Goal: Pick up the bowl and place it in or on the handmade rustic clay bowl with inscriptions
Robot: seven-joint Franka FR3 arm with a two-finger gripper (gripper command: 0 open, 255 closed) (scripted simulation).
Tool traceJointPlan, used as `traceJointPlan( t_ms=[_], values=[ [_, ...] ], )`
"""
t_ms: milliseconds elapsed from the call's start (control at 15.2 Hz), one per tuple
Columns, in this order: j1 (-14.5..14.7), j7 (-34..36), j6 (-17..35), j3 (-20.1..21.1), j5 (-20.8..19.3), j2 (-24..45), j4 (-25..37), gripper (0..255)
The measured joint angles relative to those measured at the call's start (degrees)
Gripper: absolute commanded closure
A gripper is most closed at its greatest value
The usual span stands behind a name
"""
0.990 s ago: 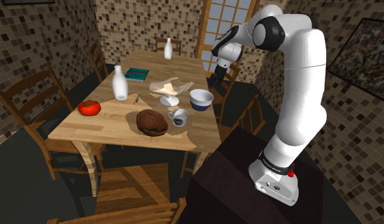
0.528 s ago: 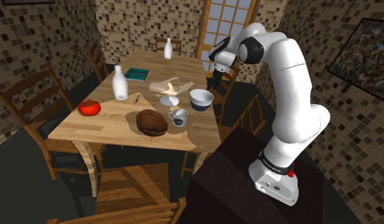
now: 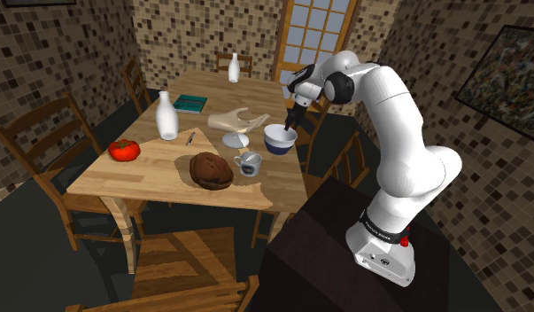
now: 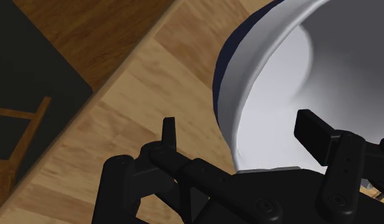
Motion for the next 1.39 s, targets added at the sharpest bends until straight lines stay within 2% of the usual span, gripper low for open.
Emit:
traceJointPlan(
  t_ms=[594, 660, 1386],
  values=[
    [0.0, -0.3, 1.5, 0.5, 0.5, 1.6, 0.1, 0],
    [0.0, -0.3, 1.5, 0.5, 0.5, 1.6, 0.1, 255],
    [0.1, -0.2, 1.4, 0.5, 0.5, 1.3, 0.0, 255]
  ],
)
